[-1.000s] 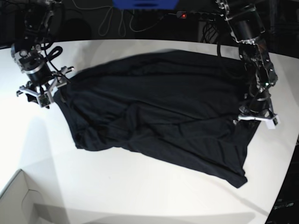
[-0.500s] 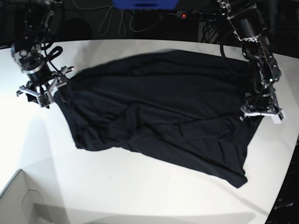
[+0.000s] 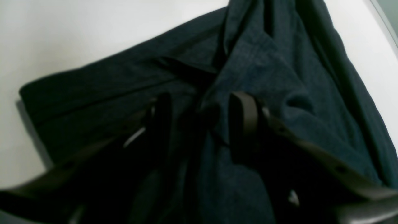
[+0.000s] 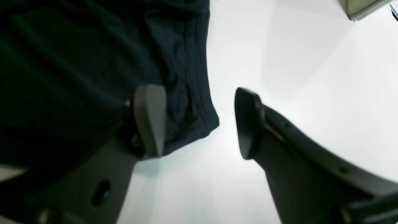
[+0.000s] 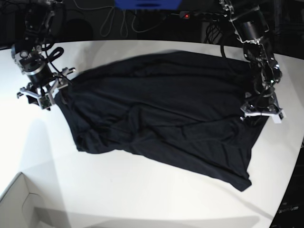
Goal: Layout the t-shirt on the table in an organized manner, then fold the t-shirt properly
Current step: 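Hold the shirt edge with both grippers, keeping it stretched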
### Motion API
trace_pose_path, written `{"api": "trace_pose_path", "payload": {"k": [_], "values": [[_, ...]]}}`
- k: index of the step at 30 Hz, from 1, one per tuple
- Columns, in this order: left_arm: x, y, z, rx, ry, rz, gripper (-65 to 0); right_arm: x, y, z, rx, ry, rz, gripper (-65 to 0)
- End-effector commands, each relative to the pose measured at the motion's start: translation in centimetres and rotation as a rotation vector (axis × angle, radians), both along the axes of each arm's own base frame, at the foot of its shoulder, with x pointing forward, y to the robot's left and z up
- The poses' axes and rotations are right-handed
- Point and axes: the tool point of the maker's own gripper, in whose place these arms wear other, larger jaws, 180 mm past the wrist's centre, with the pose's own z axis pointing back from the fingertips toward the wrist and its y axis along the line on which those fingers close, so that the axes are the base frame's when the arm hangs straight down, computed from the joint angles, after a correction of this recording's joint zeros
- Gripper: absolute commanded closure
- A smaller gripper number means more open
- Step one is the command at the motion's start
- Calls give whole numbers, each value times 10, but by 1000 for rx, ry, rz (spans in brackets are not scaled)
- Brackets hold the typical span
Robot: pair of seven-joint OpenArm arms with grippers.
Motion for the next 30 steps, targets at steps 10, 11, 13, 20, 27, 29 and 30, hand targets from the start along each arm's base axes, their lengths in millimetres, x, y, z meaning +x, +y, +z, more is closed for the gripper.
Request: {"api": "trace_pose_path", "payload": {"k": [10,11,13,20,27,29,30], "values": [[15,6,20,19,-61,1,-172,6,0,13,2,-49,6,-352],[15,6,20,19,-61,1,-172,6,0,13,2,-49,6,-352],[16,4,20,20,-60,-7,-171,6,0,13,2,-49,6,-352],[23,-14,20,27,-58,-61,0,6,-1,13,2,-49,5,-352],[24,-13,24,32,-67,-62,-1,6,-1,13,1,-49,5,-352],[28,-12,40,50,-104,-64,-1,6,-1,13,1,-49,5,-352],[30,-11,52,68,-132,-66,-1,6,-1,13,1,-49,5,-352]]}}
